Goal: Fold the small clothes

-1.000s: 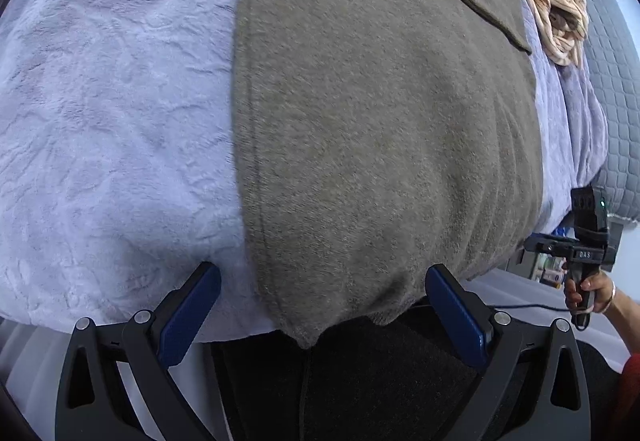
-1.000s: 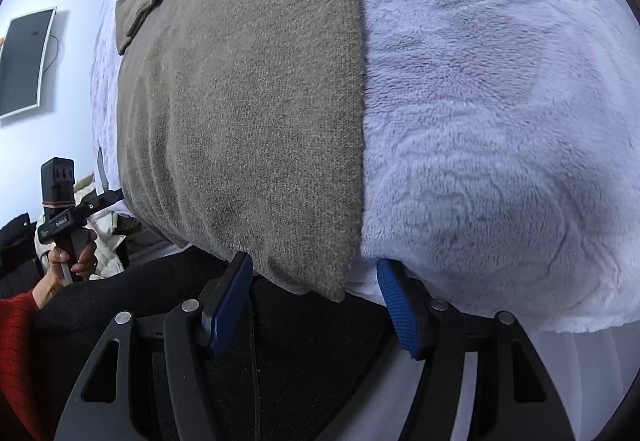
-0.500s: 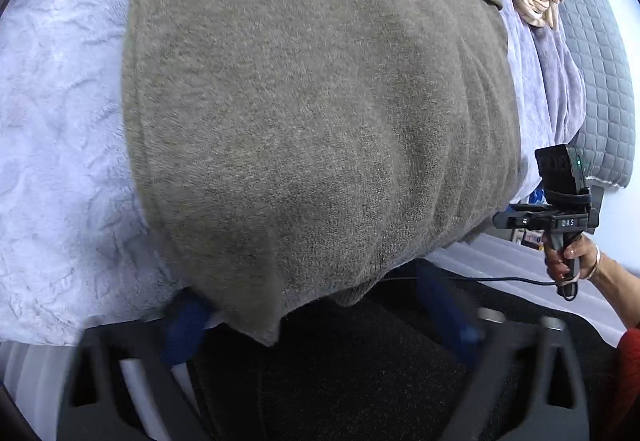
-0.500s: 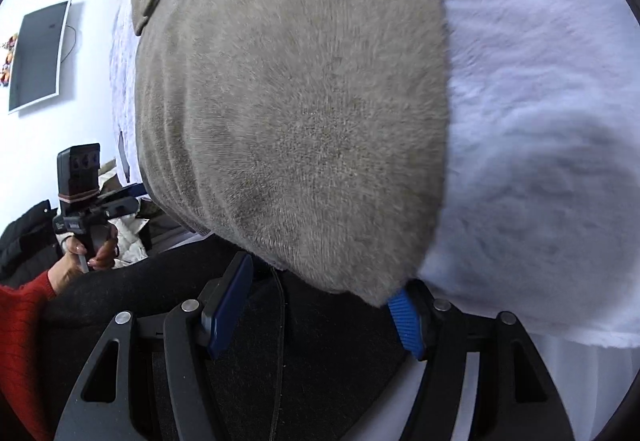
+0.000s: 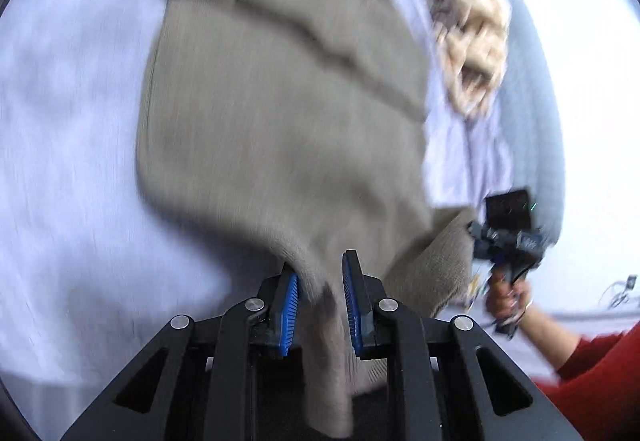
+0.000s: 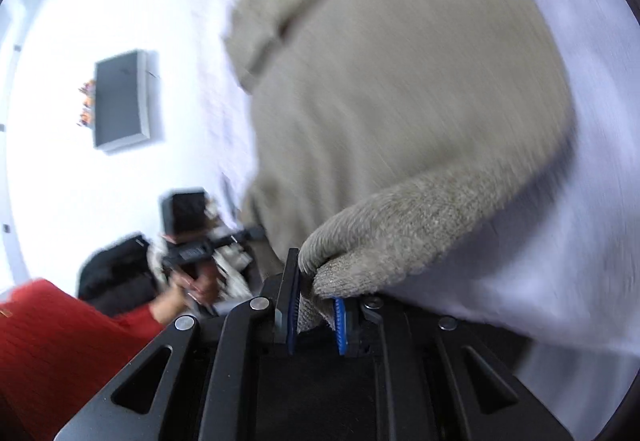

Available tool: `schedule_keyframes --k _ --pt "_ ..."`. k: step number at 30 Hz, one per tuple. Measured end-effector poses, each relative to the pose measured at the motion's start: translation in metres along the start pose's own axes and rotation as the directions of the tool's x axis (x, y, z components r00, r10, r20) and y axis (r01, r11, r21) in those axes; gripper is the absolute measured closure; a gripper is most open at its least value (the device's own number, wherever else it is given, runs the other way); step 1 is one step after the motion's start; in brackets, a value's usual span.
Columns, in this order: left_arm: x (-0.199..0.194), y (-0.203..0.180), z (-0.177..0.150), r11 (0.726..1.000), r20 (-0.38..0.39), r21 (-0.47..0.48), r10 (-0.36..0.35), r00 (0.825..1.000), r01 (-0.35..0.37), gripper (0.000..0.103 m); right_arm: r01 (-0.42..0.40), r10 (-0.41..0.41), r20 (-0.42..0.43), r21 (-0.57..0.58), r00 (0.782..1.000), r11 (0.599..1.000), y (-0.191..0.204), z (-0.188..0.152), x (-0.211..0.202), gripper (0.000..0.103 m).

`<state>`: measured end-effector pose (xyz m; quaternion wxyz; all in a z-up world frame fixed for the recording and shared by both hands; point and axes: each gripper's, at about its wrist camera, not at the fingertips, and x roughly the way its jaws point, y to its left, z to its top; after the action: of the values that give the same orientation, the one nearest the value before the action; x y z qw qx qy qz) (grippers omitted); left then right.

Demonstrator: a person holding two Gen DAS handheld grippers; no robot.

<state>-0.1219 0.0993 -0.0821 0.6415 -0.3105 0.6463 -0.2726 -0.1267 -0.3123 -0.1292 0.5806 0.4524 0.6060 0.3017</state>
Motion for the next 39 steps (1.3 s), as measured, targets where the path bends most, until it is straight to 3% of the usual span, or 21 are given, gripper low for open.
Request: schedule_keyframes --k 3,5,8,10,13,15,16,17,22,28,30,32,35,39 --pt "-0.014 -0.008 0.039 0.999 0.115 0.03 -0.026 0.993 0.023 0.08 -0.084 0.088 0.09 -0.043 0.992 0.996 0.022 0.034 -0.007 0.087" --pt "-0.018 -0.01 0.065 0.998 0.169 0.055 0.001 0.986 -0.01 0.08 -0.122 0.13 0.139 -0.066 0.982 0.99 0.031 0.057 -0.011 0.087" --pt "-0.015 -0.011 0.093 0.984 0.207 0.083 0.14 0.968 -0.16 0.08 -0.151 0.162 0.201 -0.071 0.966 0.986 0.037 0.091 -0.013 0.087" --pt "-0.007 -0.009 0.105 0.954 0.203 0.11 0.254 0.946 -0.28 0.08 -0.145 0.153 0.246 -0.049 0.957 0.988 0.031 0.115 -0.011 0.087" --pt "0.0 -0.006 0.111 0.914 0.184 0.167 0.339 0.923 -0.369 0.078 -0.107 0.096 0.285 0.021 0.954 0.994 0.013 0.145 -0.005 0.087" --pt "0.008 -0.011 0.108 0.886 0.18 0.201 0.386 0.905 -0.418 0.043 -0.022 0.009 0.266 0.044 0.964 0.999 0.006 0.161 0.003 0.087" --pt "0.01 -0.013 0.107 0.868 0.194 0.219 0.408 0.892 -0.445 0.018 0.018 -0.028 0.249 0.042 0.968 0.999 0.005 0.164 0.007 0.085" --pt "0.009 -0.017 0.104 0.856 0.213 0.242 0.413 0.886 -0.457 0.016 0.059 -0.066 0.235 0.038 0.97 0.998 0.006 0.166 0.011 0.084" --pt "0.017 -0.016 0.107 0.878 0.172 0.238 0.382 0.908 -0.415 0.016 0.207 -0.196 0.195 -0.035 0.961 0.978 0.024 0.171 0.019 0.081" --pt "0.05 -0.026 0.121 0.91 0.13 0.228 0.323 0.937 -0.346 0.016 0.171 -0.166 0.191 -0.011 0.967 0.985 0.016 0.177 0.027 0.081" --pt "0.062 -0.031 0.126 0.91 0.114 0.235 0.322 0.94 -0.34 0.027 0.151 -0.15 0.19 0.01 0.97 0.988 0.011 0.177 0.026 0.08" --pt "0.072 -0.035 0.129 0.91 0.094 0.256 0.314 0.945 -0.328 0.088 0.136 -0.138 0.193 0.027 0.971 0.99 0.007 0.176 0.027 0.08" --pt "0.064 -0.041 0.131 0.926 0.132 0.245 0.261 0.956 -0.287 0.09 0.102 -0.105 0.214 0.022 0.971 0.994 0.009 0.173 0.023 0.085" --pt "0.028 -0.058 0.143 0.931 0.268 0.234 0.215 0.939 -0.28 0.09 -0.006 0.005 0.278 0.001 0.961 1.0 0.025 0.171 0.008 0.087"
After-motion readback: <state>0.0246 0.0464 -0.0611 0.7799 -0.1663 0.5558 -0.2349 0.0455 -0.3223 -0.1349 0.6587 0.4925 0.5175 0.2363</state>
